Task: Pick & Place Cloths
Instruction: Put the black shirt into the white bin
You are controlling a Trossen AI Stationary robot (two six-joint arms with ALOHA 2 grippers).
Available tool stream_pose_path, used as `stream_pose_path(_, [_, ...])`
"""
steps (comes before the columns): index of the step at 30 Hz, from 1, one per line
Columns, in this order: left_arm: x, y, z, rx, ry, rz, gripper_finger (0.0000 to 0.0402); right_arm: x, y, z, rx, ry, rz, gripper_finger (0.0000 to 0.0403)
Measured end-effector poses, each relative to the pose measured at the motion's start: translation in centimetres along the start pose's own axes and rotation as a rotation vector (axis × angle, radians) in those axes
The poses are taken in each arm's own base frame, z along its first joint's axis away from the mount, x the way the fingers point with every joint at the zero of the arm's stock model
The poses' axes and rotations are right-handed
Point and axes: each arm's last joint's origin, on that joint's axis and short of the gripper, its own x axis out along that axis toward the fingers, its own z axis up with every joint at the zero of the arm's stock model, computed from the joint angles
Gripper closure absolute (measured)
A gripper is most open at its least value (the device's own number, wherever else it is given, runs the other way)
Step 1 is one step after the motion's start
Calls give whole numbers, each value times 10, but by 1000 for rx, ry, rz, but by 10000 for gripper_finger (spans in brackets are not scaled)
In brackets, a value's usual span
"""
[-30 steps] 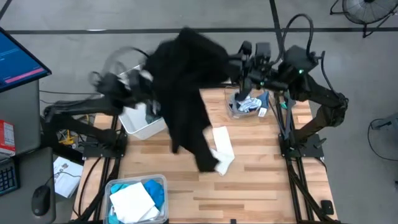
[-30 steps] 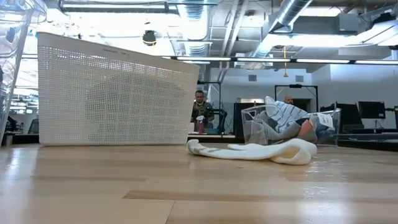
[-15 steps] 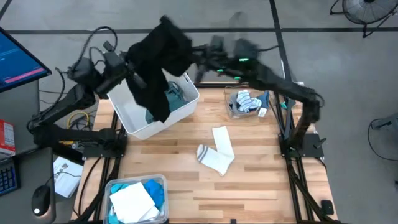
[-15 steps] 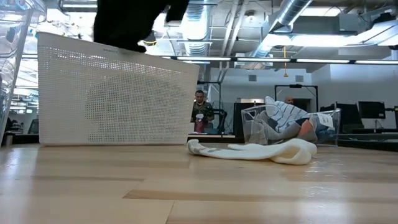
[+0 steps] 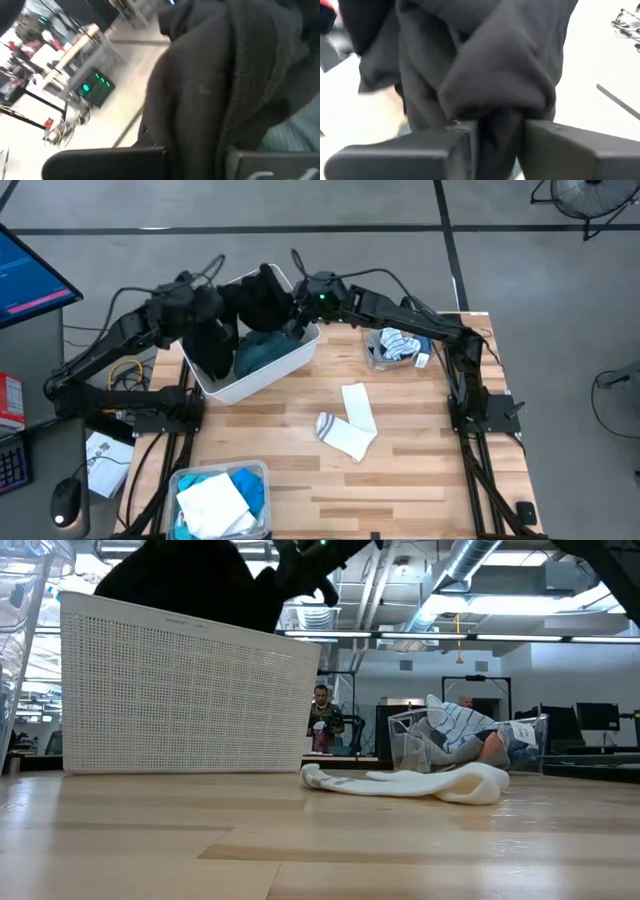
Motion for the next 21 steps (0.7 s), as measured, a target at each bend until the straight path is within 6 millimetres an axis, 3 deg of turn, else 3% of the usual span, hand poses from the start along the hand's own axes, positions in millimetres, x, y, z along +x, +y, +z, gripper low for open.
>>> stream_pose_path(5, [13, -16, -15, 69, 62, -67, 365, -2, 5, -9, -105, 90, 1, 238])
stream_pose_path(12, [16, -20, -18, 61, 66, -96, 248, -33, 8, 6, -129, 58, 15, 96])
stream_pose_path(16, [17, -20, -18, -7, 73, -93, 171, -52, 10, 11, -69, 72, 19, 67])
stream_pose_path(21, [32, -22, -21, -258, 150, -83, 114, -112, 19, 28, -50, 33, 59, 75])
